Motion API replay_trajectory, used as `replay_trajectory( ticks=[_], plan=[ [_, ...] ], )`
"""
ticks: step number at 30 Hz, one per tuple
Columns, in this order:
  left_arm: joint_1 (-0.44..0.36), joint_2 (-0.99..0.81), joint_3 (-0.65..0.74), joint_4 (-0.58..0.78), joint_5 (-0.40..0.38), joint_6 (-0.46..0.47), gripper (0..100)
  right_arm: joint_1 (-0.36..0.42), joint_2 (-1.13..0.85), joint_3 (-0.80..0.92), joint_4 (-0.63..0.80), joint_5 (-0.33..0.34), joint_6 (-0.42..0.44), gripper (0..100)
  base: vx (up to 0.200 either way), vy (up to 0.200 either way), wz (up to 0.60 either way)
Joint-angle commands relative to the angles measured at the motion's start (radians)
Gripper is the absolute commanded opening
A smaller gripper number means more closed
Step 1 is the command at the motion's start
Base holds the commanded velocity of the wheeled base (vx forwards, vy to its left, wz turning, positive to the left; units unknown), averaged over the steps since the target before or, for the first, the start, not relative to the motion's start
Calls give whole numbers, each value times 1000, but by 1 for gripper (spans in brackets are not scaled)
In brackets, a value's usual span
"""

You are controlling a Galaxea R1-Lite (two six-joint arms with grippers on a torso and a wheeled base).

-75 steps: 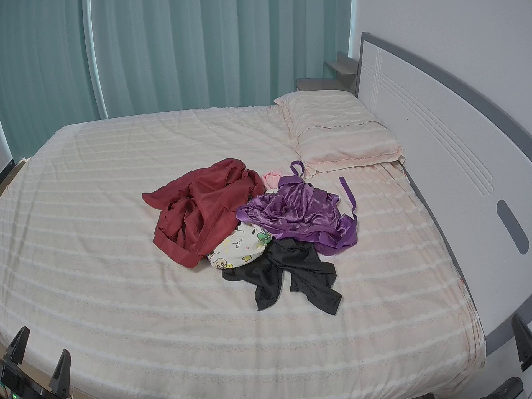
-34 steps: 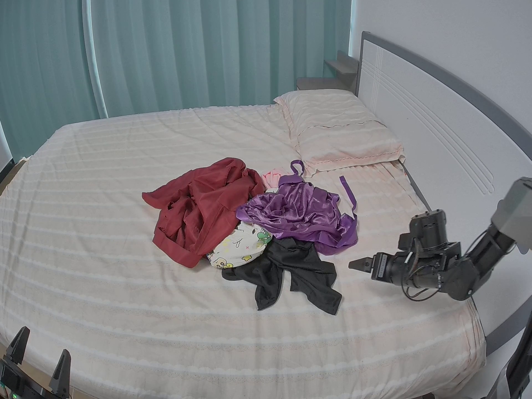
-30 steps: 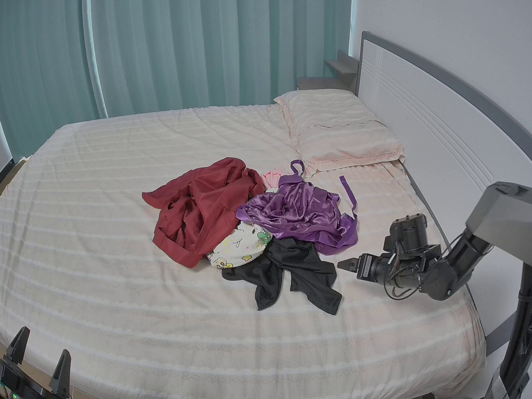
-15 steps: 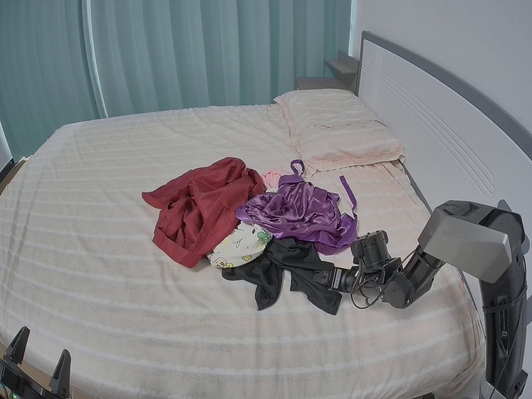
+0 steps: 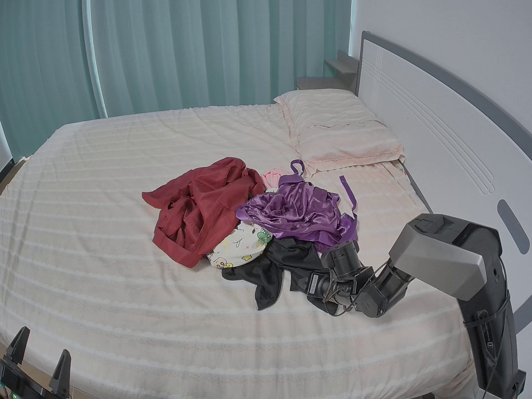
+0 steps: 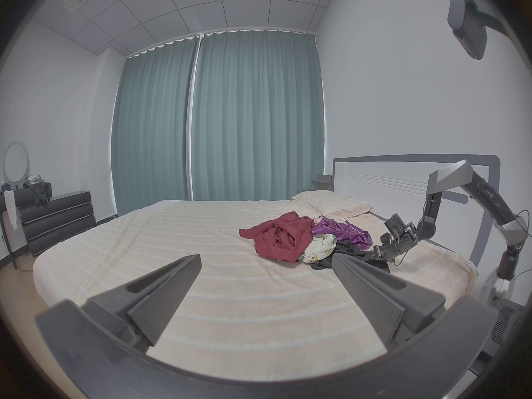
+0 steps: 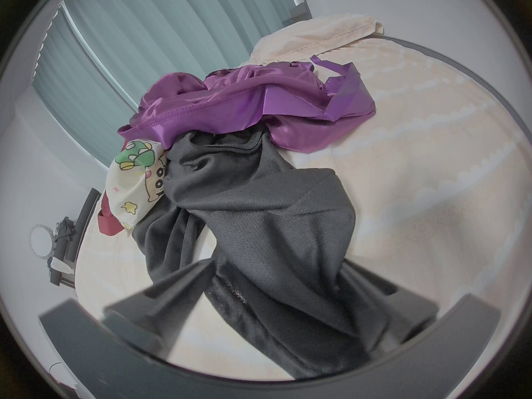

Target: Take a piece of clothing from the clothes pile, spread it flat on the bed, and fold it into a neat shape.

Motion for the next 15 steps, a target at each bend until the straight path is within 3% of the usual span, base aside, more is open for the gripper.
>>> replay_trajectory(
  ticks=[1, 7, 12, 15],
  plan=[
    [0, -18, 16, 0, 0, 0, 100, 15, 16, -6, 6, 0, 2, 0, 0, 0, 0],
    [0, -18, 16, 0, 0, 0, 100, -11, -88, 86, -5, 45, 11, 0, 0, 0, 0],
    [0, -18, 16, 0, 0, 0, 100, -34, -323, 330, -99, 245, 146, 0, 0, 0, 0],
    [0, -18, 16, 0, 0, 0, 100, -42, -381, 444, -188, 276, 191, 0, 0, 0, 0]
  ],
)
